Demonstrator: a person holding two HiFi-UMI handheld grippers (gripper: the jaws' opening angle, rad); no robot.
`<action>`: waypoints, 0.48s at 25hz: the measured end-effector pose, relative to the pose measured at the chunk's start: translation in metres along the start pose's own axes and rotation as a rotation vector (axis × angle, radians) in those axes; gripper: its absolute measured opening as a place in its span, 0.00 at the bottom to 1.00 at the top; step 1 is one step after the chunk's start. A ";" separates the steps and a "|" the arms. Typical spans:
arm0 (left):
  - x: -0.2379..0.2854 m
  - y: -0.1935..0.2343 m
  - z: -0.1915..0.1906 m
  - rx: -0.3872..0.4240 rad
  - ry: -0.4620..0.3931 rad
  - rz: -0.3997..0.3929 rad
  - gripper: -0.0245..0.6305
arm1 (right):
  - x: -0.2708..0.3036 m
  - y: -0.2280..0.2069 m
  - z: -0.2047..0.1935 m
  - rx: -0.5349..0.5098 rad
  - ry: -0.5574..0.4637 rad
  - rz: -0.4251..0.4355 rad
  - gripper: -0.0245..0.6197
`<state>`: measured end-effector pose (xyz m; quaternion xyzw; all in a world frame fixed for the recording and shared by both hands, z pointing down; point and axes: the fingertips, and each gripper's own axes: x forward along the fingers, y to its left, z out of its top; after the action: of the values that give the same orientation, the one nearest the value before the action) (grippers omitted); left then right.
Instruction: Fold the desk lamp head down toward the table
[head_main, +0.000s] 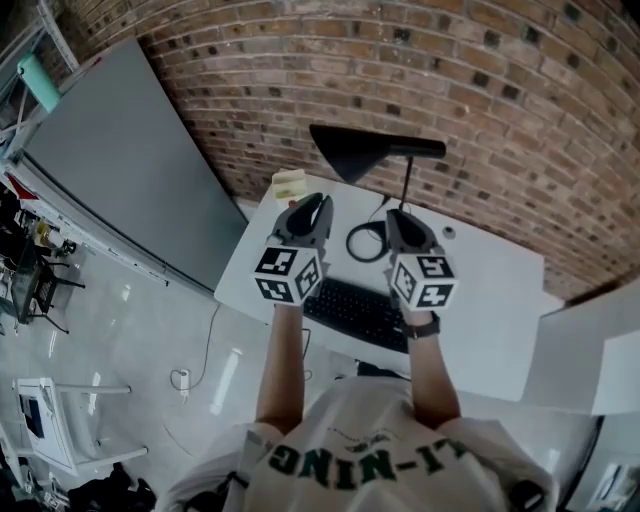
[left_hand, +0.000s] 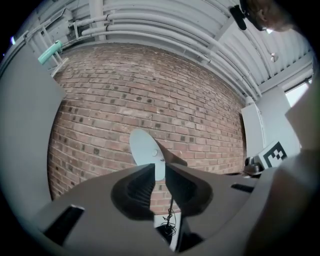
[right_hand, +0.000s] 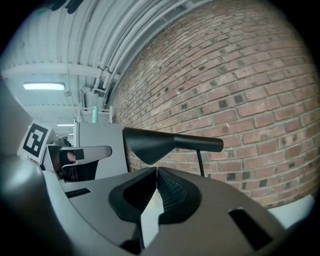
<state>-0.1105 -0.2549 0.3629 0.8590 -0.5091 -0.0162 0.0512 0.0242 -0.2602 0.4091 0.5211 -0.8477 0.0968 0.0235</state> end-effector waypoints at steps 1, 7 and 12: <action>0.005 -0.002 -0.001 -0.003 0.002 -0.011 0.11 | 0.002 -0.005 0.000 0.008 0.002 -0.002 0.05; 0.024 -0.007 -0.005 0.014 0.015 -0.064 0.18 | 0.017 -0.022 -0.007 0.020 0.018 -0.005 0.05; 0.040 -0.013 -0.008 0.026 0.030 -0.096 0.22 | 0.027 -0.028 -0.011 0.032 0.028 0.003 0.05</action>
<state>-0.0794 -0.2835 0.3705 0.8832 -0.4667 0.0007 0.0467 0.0365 -0.2940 0.4278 0.5187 -0.8464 0.1177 0.0269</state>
